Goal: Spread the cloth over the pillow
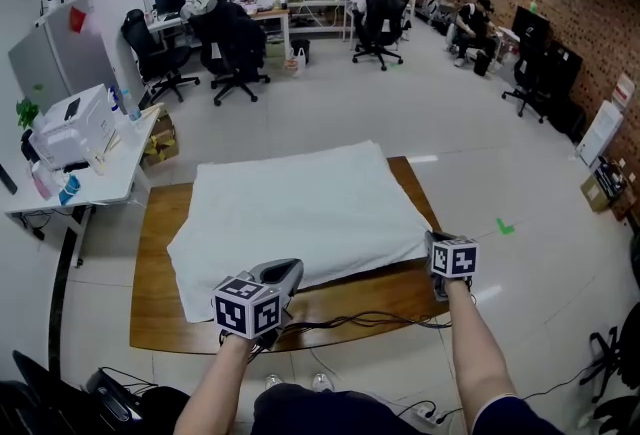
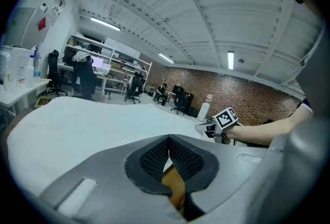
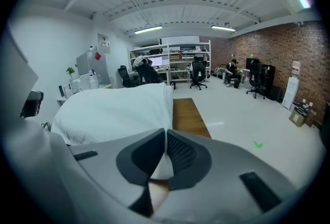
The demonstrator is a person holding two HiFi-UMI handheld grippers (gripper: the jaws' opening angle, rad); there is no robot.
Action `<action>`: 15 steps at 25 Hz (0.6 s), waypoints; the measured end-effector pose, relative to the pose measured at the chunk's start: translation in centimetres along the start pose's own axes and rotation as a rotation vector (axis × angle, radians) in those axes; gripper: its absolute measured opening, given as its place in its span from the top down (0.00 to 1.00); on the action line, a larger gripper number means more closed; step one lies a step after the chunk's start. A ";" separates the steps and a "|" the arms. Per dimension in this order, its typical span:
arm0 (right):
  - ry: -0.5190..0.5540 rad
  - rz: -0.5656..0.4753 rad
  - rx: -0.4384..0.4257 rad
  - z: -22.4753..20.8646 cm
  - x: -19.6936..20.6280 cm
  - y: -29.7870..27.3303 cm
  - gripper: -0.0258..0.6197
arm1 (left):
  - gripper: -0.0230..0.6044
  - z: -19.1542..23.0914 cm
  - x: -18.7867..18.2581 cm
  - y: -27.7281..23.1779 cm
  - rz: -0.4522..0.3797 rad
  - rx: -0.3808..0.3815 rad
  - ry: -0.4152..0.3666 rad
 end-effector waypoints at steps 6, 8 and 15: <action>-0.037 0.044 0.027 -1.3 2.1 -0.2 0.92 | 0.96 -0.1 0.0 0.4 0.007 -0.013 0.001; -0.040 0.050 0.038 -1.3 2.4 -0.5 0.92 | 0.96 0.1 0.1 0.7 0.006 -0.019 0.002; -0.049 0.003 0.124 -1.4 1.3 1.0 0.81 | 0.96 0.9 -0.1 1.8 -0.009 -0.048 0.007</action>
Point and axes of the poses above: the fingertips, and each gripper's own axes: y backward along the fingers, z to its left, x out of its underside, the point moved 8 cm from there along y, backward along the fingers, and after that the axes turned 12 degrees about -y, right-handed, at the moved point
